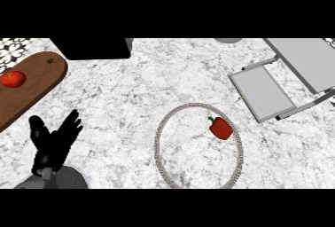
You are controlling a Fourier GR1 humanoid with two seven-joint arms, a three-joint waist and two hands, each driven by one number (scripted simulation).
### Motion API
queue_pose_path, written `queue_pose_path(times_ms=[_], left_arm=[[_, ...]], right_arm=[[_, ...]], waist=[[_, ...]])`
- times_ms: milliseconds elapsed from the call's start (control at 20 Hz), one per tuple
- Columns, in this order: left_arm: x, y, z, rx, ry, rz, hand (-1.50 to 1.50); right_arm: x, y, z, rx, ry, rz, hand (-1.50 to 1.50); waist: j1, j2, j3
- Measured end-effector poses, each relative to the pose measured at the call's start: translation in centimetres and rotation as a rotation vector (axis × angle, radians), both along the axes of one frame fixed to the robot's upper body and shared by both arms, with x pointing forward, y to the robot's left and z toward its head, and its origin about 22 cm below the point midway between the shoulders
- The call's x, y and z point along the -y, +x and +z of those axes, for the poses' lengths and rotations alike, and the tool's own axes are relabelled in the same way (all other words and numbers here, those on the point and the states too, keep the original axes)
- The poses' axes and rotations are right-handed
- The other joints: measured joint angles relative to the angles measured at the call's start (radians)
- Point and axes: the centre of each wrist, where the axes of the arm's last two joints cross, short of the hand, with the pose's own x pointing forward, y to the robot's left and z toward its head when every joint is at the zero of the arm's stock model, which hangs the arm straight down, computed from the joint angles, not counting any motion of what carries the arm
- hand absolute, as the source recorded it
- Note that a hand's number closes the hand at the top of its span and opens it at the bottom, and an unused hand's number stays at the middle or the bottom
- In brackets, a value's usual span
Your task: Pick the cupcake from the placemat and place it in the tiered shelf
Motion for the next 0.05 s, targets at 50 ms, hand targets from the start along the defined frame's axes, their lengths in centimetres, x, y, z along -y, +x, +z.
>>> queue_pose_path(times_ms=[50], left_arm=[[-0.02, 0.1, 0.03, 0.002, 0.0, 0.0, 0.0]], right_arm=[[-0.32, -1.05, -0.2, 0.001, 0.001, 0.005, -1.5]], waist=[[0.0, 0.0, 0.0]])
